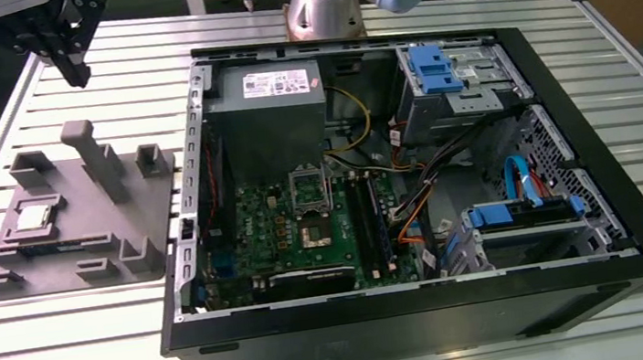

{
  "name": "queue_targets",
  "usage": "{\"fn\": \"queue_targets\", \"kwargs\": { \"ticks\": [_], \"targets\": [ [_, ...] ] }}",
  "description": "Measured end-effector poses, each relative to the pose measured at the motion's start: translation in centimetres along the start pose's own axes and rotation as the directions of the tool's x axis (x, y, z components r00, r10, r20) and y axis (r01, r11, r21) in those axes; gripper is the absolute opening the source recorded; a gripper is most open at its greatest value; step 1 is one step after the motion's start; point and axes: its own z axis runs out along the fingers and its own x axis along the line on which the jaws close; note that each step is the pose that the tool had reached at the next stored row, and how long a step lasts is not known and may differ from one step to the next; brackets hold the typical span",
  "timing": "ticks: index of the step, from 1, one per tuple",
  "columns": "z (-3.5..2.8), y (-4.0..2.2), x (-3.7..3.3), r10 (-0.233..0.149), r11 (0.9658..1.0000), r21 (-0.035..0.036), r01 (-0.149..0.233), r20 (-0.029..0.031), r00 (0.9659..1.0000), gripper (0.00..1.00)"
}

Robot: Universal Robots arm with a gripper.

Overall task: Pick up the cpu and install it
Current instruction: 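Reach for the cpu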

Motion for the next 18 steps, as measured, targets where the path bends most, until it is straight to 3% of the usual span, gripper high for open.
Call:
{"fn": "queue_targets", "kwargs": {
  "ticks": [12,18],
  "targets": [
    [0.01,-0.04,0.5,0.0,1.0,0.0001,0.0,-0.0001,1.0,0.11],
    [0.01,-0.11,1.41,0.0,1.0,0.0,0.0,0.0,1.0,0.11]
  ]
}}
